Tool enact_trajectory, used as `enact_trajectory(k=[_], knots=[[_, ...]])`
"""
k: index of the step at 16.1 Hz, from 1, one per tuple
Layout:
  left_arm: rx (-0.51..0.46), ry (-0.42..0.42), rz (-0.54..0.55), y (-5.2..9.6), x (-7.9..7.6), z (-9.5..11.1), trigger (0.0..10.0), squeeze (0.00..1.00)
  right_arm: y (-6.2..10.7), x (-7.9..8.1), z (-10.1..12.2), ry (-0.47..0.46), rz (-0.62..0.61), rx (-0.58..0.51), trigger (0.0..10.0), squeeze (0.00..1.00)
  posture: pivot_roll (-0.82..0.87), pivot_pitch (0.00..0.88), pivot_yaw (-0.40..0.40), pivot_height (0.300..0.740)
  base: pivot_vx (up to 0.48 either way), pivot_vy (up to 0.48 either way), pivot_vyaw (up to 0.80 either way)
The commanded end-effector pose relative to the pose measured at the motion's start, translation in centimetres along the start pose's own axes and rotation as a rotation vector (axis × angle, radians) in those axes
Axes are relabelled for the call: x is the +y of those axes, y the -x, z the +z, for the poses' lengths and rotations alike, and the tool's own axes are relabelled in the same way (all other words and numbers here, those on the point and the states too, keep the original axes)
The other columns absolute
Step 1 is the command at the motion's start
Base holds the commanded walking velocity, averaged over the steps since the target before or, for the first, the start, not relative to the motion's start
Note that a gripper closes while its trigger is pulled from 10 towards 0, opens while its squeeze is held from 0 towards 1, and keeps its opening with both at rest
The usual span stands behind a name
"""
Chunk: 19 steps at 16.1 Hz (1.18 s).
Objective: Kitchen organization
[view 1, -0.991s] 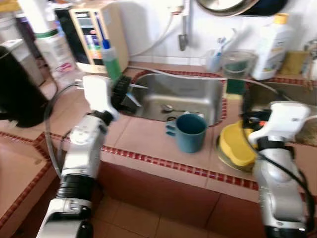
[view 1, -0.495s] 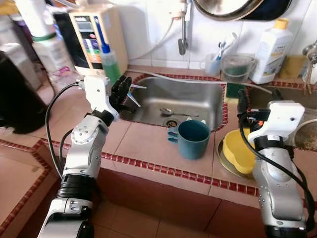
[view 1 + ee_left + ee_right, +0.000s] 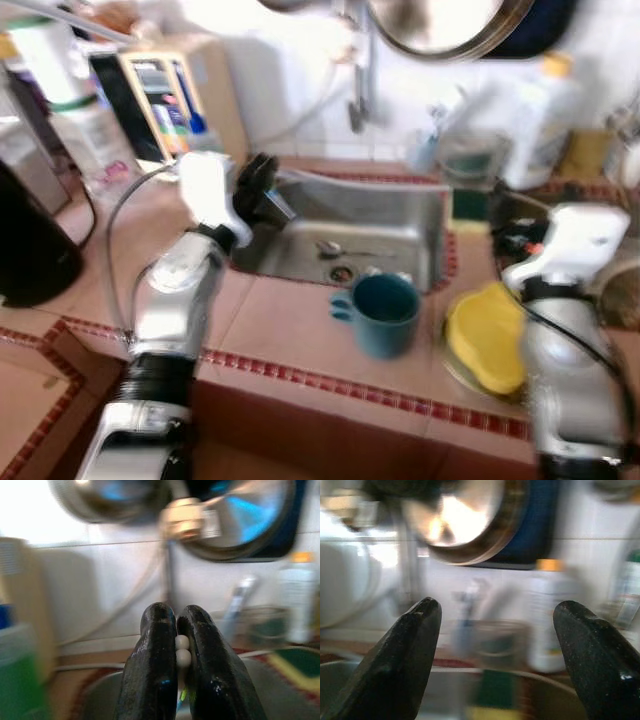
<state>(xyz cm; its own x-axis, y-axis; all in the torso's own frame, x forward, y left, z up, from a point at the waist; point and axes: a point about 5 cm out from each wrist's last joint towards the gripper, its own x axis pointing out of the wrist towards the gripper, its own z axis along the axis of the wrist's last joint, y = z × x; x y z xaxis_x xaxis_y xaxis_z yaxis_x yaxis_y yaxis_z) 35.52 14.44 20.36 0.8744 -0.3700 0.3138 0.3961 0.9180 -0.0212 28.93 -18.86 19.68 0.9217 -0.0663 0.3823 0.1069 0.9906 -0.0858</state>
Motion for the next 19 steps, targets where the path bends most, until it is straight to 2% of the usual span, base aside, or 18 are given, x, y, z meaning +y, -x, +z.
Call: enact_trajectory(k=[1,4,6,8,10,12,14,15,19], knots=[[-0.005,0.003,-0.001,-0.2,-0.1,0.2,10.0,0.0,-0.1,-0.3,0.2,0.005,-0.006,-0.005,10.0,0.0,-0.2,0.0,0.118,0.74,0.296,0.0,0.0],[0.015,0.024,0.004,-0.3,-0.2,0.0,10.0,0.0,-0.1,-0.4,0.2,0.004,-0.008,-0.005,10.0,0.0,-0.2,0.0,0.117,0.74,0.281,0.0,0.0],[0.074,0.086,0.008,-0.3,-0.4,-0.7,10.0,0.0,-0.2,-0.3,0.0,-0.007,-0.005,0.01,10.0,0.0,-0.2,0.0,0.117,0.74,0.0,0.0,0.0],[0.204,0.096,-0.021,-0.4,-0.8,-2.1,10.0,0.0,-0.2,-0.4,-0.2,-0.022,0.013,0.077,10.0,0.0,-0.2,0.0,0.117,0.74,0.0,0.0,0.0],[0.272,0.058,-0.053,-0.3,-1.1,-2.9,10.0,0.0,-0.1,-0.6,-0.3,-0.016,0.09,0.139,10.0,0.0,-0.21,0.002,0.119,0.74,0.0,0.0,0.0],[0.296,0.044,-0.063,-0.2,-1.1,-3.2,10.0,0.0,0.1,-0.9,-0.1,0.018,0.136,0.138,10.0,0.0,-0.22,0.008,0.13,0.74,0.0,0.0,0.0],[0.318,0.044,-0.072,-0.3,-1.2,-3.4,10.0,0.0,0.5,-1.8,0.2,0.046,0.146,0.141,10.0,0.0,-0.24,0.018,0.142,0.74,0.0,0.0,0.0],[0.344,0.044,-0.088,-0.4,-1.5,-3.8,10.0,0.0,1.1,-3.1,0.9,0.037,0.137,0.16,10.0,0.0,-0.27,0.029,0.163,0.74,0.0,0.0,0.0],[0.373,0.03,-0.127,-0.9,-2.2,-4.3,10.0,0.0,2.5,-4.2,2.1,-0.007,0.165,0.184,10.0,0.0,-0.3,0.048,0.188,0.74,0.0,0.0,0.0]])
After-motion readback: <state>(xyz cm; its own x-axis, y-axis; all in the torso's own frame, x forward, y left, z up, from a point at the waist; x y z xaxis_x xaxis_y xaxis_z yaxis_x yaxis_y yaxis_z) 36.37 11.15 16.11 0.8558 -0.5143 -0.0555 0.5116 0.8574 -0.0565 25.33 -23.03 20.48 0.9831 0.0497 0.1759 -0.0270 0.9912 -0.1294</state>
